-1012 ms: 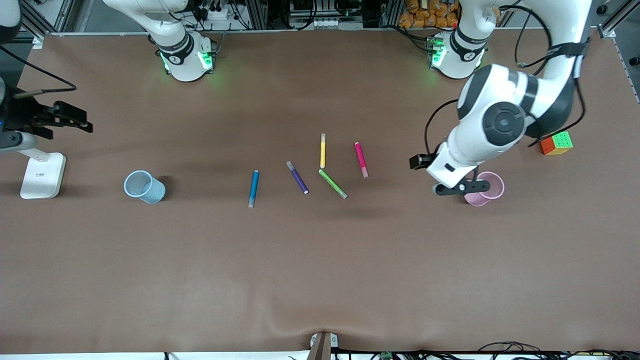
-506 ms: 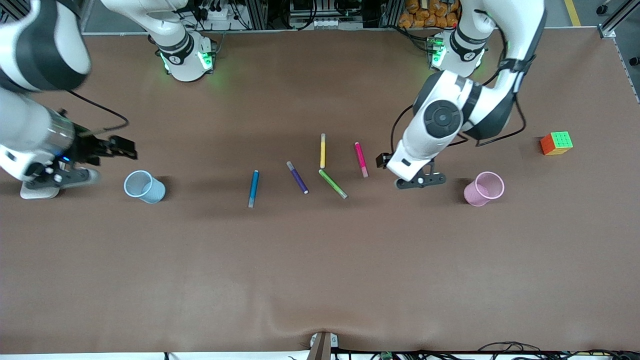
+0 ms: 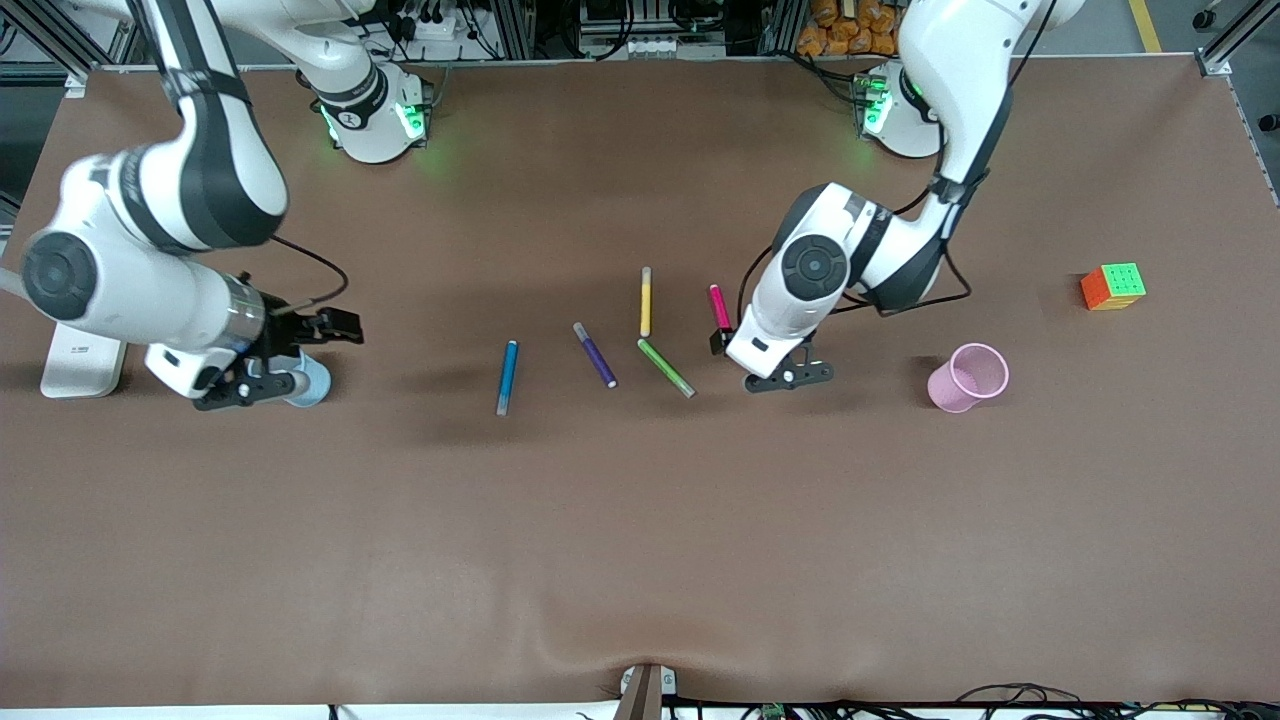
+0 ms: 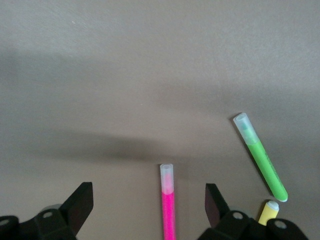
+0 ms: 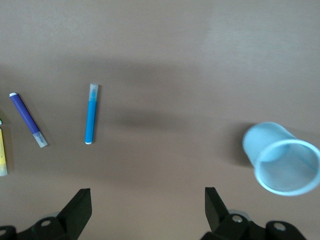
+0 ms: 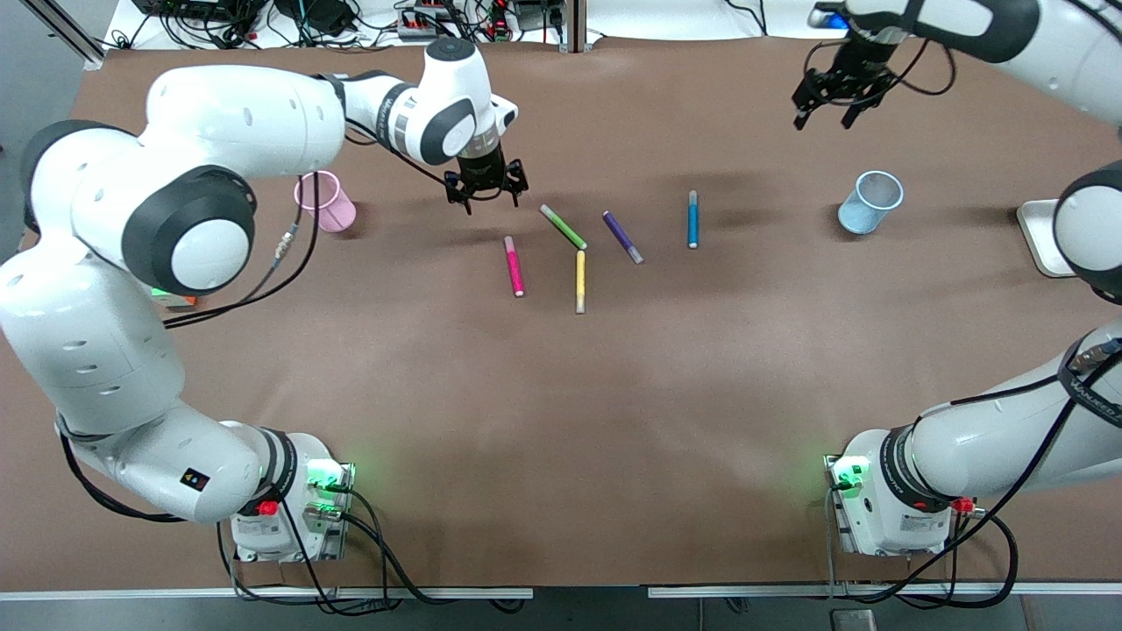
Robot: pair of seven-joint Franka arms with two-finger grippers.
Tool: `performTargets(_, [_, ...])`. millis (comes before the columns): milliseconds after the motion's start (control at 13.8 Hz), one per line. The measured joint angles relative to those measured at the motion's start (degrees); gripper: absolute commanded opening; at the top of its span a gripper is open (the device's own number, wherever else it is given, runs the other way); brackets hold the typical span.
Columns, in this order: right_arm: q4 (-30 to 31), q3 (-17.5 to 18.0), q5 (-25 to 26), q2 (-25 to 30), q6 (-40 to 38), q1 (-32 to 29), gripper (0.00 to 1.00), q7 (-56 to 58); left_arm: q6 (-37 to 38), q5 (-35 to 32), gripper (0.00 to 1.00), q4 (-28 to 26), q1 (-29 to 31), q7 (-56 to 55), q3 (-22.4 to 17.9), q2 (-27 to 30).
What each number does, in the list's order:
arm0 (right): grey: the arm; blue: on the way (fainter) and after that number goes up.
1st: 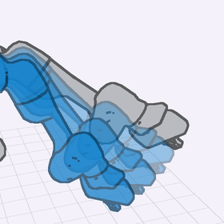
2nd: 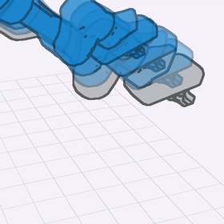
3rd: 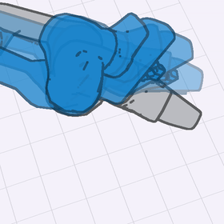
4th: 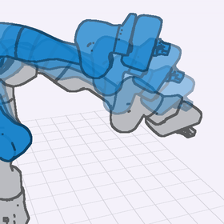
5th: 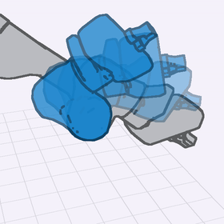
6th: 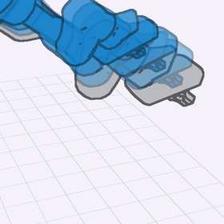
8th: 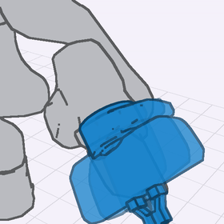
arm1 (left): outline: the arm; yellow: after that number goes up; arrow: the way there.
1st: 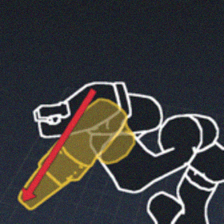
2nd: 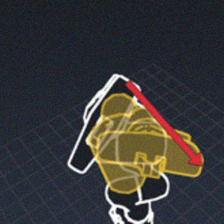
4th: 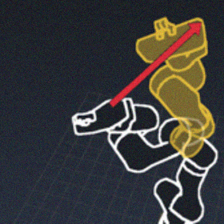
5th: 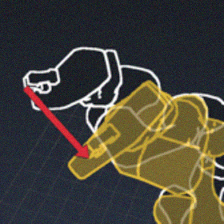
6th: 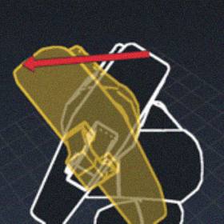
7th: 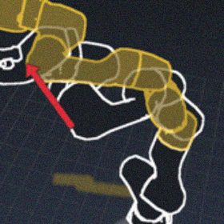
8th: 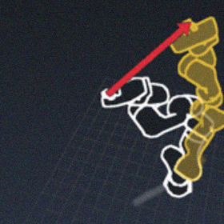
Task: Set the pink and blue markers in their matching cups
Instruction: 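Lower and close the left gripper on the pink marker while the right grasps blue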
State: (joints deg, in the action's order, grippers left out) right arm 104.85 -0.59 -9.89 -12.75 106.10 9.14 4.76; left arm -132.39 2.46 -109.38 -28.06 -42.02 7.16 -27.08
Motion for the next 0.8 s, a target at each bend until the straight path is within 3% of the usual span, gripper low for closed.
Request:
performTargets(217, [0.09,0.03,-0.15,-3.98,3.51,3.47,1.00,-3.27,-2.58,0.00,0.75,-0.01,-0.58,-0.91,0.00,-2.62])
performTargets(506, [0.11,0.02,-0.17,-8.90,12.59,7.76,1.00,-12.31,-3.93,0.00,0.43,0.00,-3.05,-4.93,0.02,-4.30])
performTargets(795, [0.15,-0.02,-0.17,-12.18,18.60,10.52,1.00,-14.42,-4.35,0.00,0.49,-0.09,-4.13,-6.41,0.01,-5.06])
